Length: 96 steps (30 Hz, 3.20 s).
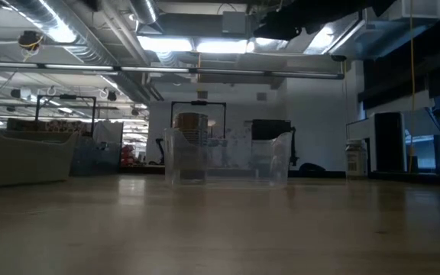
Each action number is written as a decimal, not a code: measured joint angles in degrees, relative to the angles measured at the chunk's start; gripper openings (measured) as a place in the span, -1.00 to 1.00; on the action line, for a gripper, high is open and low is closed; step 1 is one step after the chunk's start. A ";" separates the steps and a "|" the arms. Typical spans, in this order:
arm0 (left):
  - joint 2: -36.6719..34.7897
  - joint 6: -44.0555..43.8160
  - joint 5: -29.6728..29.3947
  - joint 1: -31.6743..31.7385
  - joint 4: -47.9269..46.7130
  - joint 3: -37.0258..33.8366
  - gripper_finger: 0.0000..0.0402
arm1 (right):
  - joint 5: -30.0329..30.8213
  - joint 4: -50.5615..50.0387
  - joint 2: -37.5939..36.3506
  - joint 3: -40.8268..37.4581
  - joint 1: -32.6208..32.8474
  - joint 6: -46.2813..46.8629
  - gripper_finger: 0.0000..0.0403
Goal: Sort spices by type
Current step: Put the bottom left white seasoning bottle into the gray bin
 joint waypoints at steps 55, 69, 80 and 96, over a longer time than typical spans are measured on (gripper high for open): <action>1.20 -49.38 27.33 -35.26 -0.42 -17.07 0.16 | -0.01 -0.33 0.31 0.02 0.00 0.13 0.78; 1.24 -49.22 27.94 -35.62 5.08 -21.97 0.15 | -0.01 -0.33 0.31 0.02 0.00 0.11 0.78; 1.24 -47.18 30.19 -35.38 5.49 -22.02 -0.07 | -0.01 -0.33 0.31 0.04 0.00 0.11 0.78; -0.84 -47.04 31.87 -27.62 5.45 -21.87 -0.07 | -0.03 -0.02 0.31 0.04 0.00 0.07 0.78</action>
